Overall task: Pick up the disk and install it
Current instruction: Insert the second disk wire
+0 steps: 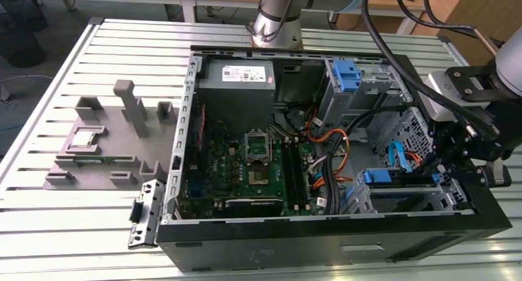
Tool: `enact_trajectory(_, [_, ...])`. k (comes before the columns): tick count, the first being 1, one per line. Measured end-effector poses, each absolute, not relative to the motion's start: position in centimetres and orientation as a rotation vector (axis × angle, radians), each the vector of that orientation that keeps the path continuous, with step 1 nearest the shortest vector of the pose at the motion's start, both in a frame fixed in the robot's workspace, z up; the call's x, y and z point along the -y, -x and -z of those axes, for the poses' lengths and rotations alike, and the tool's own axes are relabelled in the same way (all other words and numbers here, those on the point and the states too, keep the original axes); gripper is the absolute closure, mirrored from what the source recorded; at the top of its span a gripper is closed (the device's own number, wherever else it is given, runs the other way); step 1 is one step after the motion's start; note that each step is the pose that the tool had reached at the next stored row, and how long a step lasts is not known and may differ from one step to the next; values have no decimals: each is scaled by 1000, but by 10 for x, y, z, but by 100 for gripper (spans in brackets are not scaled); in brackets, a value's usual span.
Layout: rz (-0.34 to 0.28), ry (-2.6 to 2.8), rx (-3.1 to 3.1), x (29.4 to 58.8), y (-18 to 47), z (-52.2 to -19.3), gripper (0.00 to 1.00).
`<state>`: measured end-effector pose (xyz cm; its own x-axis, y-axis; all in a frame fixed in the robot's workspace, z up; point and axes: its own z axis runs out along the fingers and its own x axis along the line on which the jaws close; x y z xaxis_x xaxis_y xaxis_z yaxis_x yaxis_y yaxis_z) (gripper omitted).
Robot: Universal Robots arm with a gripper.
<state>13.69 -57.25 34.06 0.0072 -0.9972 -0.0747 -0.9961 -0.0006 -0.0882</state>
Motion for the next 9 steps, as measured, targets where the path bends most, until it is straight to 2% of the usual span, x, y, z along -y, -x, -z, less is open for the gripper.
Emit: enact_trajectory(9, [23,2148,-2139,572,-136,-341,84])
